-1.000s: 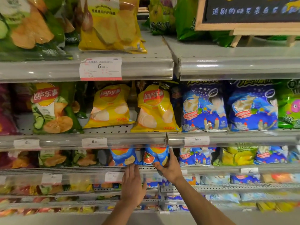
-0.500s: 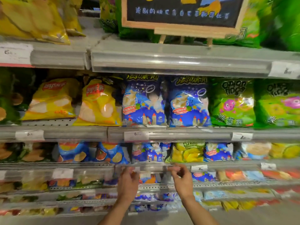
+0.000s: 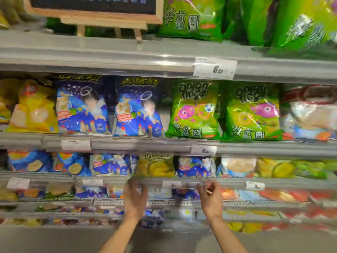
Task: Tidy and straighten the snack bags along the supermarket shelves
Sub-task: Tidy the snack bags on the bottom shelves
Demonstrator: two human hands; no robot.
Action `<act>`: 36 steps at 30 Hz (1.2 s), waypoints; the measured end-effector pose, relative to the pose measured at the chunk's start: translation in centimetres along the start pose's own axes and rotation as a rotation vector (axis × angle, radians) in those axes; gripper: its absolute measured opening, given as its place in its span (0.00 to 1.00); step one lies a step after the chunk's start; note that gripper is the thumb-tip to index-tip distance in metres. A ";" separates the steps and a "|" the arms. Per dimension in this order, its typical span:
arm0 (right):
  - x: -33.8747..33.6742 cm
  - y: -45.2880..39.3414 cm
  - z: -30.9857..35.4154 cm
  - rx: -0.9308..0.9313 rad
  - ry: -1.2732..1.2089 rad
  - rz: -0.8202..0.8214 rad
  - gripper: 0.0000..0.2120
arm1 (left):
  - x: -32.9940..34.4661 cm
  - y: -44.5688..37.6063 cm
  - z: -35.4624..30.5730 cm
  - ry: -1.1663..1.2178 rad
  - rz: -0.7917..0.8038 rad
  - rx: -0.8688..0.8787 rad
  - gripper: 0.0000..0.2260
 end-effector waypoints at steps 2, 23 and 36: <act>-0.2 -1.6 0.8 -0.004 0.018 0.060 0.22 | -0.1 -0.7 -0.8 0.078 0.028 -0.083 0.21; 3.4 -8.9 3.0 0.041 0.075 0.108 0.36 | 3.3 -9.2 0.0 0.224 0.277 -0.193 0.42; 1.2 -4.4 5.3 -0.010 0.041 0.040 0.37 | 0.7 -9.5 -0.9 0.514 0.205 -0.177 0.13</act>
Point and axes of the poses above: each hand's wrist, its own y-axis away from the middle knuckle, its own x-axis out of the palm, z = x × y, the point moved 4 cm from there along -y, towards the middle knuckle, and after that the axes turned 6 degrees about x, right-handed, at the moved point
